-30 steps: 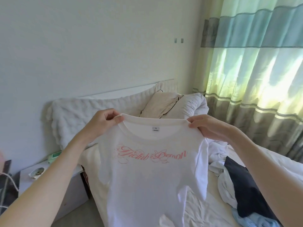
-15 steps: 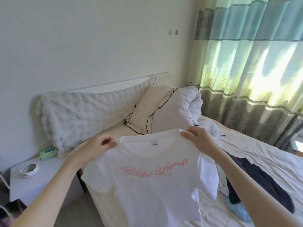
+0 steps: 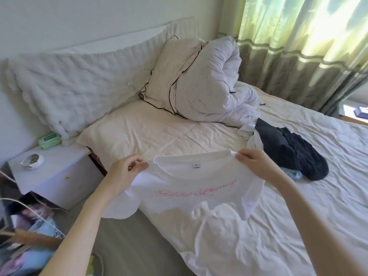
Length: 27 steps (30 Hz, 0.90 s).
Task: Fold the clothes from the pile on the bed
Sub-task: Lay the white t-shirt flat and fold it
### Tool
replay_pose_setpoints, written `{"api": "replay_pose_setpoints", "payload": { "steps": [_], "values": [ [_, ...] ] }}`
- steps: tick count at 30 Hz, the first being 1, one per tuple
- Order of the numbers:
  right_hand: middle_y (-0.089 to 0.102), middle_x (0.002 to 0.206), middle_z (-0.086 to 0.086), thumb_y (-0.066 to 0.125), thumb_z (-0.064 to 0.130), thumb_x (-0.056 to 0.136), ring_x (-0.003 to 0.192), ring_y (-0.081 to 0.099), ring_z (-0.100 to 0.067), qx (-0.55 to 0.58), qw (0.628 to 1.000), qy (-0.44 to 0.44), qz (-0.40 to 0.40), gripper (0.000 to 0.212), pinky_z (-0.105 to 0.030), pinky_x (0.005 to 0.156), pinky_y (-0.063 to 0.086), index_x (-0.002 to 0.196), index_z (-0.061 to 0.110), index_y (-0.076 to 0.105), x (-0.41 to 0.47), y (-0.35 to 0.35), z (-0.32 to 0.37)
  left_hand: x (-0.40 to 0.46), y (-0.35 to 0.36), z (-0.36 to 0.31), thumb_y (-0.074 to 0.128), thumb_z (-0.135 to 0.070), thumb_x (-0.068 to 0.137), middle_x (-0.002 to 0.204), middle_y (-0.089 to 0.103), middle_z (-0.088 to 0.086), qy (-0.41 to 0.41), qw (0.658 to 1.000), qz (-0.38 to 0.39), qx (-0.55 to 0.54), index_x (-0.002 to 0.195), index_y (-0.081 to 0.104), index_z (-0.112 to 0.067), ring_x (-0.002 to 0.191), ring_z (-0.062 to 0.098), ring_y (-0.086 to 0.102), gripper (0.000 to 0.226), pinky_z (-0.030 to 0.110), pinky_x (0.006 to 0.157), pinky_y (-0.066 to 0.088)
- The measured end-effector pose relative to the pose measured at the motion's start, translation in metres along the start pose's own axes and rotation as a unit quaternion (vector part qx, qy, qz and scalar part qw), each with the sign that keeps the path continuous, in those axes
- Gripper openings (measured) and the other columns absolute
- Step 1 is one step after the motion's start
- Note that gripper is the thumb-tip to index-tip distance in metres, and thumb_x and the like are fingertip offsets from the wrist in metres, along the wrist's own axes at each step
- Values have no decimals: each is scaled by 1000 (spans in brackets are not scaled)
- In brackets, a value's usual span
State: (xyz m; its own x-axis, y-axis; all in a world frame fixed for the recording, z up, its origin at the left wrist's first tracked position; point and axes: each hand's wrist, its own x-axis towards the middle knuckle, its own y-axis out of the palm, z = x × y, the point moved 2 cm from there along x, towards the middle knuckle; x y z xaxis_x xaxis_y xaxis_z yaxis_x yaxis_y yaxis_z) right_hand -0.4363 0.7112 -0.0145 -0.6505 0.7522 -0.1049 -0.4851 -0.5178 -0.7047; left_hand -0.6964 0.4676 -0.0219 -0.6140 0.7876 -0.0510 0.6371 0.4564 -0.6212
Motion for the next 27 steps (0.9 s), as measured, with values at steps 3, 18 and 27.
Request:
{"api": "replay_pose_setpoints", "payload": {
  "steps": [3, 18, 27],
  "values": [
    [55, 63, 8, 57, 21, 90, 60, 48, -9, -4, 998, -5, -64, 21, -25, 55, 37, 71, 17, 63, -7, -11, 12, 1, -9, -11, 65, -38, 85, 82, 62, 18, 8, 1000, -13, 13, 79, 64, -24, 70, 26, 53, 14, 21, 61, 35],
    [63, 82, -3, 53, 22, 94, 78, 55, -22, -73, 995, -17, -66, 19, -29, 65, 36, 92, 10, 67, 174, 45, -38, 168, 42, 47, 62, -42, 86, 59, 48, -7, -19, 994, -28, 101, 75, 56, -26, 56, 13, 45, 21, 32, 59, 37],
    [66, 106, -14, 50, 22, 97, 101, 56, -28, -67, 996, 49, 8, 25, -25, 74, 34, 106, 5, 66, 361, 148, -129, 337, 131, 151, 57, -41, 90, 60, 46, -5, -55, 980, -39, 186, 88, 57, -15, 68, 24, 47, 26, 30, 60, 32]
  ]
}}
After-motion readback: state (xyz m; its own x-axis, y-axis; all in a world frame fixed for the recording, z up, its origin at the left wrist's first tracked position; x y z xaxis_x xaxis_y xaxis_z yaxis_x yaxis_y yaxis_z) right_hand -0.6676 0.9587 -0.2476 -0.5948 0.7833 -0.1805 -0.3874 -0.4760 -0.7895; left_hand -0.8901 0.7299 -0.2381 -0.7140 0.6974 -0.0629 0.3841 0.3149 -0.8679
